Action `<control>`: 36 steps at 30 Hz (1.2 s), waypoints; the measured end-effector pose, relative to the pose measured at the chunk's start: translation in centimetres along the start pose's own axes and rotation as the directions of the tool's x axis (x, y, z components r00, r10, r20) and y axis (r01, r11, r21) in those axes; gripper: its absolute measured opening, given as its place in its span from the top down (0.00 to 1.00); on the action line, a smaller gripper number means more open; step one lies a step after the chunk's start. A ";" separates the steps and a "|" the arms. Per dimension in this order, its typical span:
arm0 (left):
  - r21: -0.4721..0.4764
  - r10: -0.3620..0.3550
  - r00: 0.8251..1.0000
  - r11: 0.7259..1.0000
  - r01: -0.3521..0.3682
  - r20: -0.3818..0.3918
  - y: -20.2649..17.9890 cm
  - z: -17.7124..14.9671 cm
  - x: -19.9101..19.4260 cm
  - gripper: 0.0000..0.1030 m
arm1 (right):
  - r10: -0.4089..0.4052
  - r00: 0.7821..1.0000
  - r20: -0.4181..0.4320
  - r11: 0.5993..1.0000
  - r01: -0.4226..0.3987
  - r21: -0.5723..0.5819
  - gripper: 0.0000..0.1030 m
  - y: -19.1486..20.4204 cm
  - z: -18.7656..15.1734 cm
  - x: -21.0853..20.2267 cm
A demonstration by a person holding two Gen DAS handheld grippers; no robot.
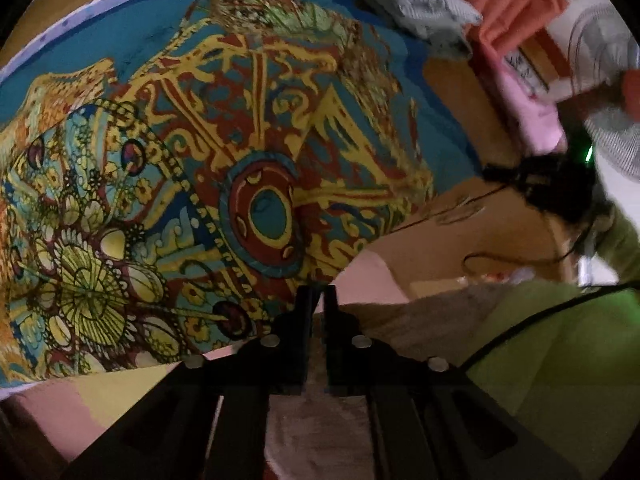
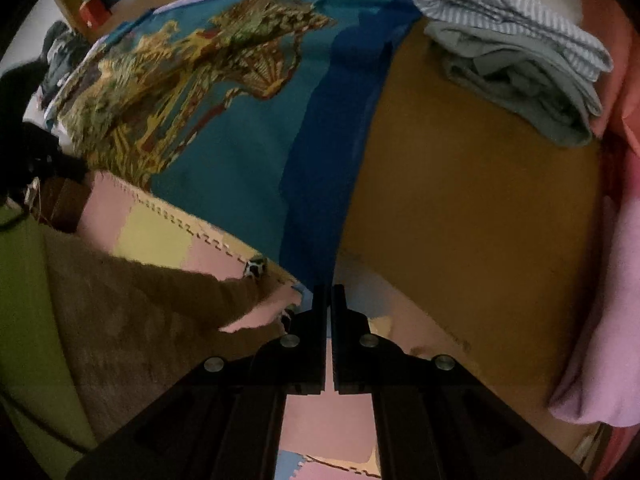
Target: Fold clothes
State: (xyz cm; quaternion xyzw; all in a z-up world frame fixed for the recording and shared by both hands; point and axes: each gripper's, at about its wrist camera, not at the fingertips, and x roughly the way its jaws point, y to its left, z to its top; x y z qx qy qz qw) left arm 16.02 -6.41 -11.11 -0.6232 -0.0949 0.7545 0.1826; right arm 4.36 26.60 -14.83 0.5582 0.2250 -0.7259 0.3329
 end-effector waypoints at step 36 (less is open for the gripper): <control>-0.156 0.209 0.940 0.973 -0.171 0.271 21.6 12.4 -5.1 0.79 | -0.377 0.914 0.150 0.880 0.304 0.365 0.68 -2.3 28.3 6.9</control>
